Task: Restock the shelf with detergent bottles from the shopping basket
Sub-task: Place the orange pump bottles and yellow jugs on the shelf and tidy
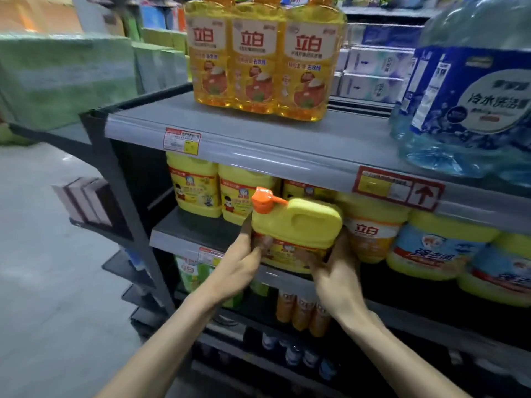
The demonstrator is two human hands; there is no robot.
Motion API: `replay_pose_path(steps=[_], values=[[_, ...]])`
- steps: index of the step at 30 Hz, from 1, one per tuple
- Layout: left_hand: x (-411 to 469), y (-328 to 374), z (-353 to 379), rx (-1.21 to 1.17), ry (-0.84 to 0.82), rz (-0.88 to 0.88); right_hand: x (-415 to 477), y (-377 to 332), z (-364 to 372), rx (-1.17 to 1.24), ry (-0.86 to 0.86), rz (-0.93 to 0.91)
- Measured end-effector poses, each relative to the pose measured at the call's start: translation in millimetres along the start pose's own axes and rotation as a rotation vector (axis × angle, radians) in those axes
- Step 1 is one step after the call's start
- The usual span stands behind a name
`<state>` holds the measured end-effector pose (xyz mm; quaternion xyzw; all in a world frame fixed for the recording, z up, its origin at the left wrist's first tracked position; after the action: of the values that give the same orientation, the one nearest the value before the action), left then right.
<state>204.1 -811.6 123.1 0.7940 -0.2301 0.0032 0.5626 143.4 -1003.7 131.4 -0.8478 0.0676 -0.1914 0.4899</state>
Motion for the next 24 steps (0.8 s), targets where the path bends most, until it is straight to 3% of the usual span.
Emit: replay_pose_path(steps=[3,6,9,15,21,24], values=[[15,-18,3,0.041,-0.043,-0.027,6,4,2,-0.046,0.056,0.048],[30,-37,7,0.076,-0.072,-0.104,9,9,15,-0.083,-0.066,0.194],[38,-25,9,-0.069,-0.058,-0.065,23,8,8,-0.092,0.111,0.158],[59,-40,13,-0.119,-0.063,-0.163,28,14,13,-0.111,0.116,0.117],[39,-64,21,-0.192,-0.164,-0.25,-1,54,28,0.086,0.02,0.243],[21,-61,20,-0.089,-0.154,-0.124,-19,70,36,0.205,-0.067,0.305]])
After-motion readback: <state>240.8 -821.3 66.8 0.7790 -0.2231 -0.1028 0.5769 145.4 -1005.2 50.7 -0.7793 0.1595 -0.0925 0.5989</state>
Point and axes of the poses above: each hand's wrist, its own x-axis towards the middle knuckle, its own z-axis out of the palm, y = z × x, the point moved 6 cm from there along x, towards the middle knuckle, and after that the axes turned 2 degrees about z, right-handed, at the moved point
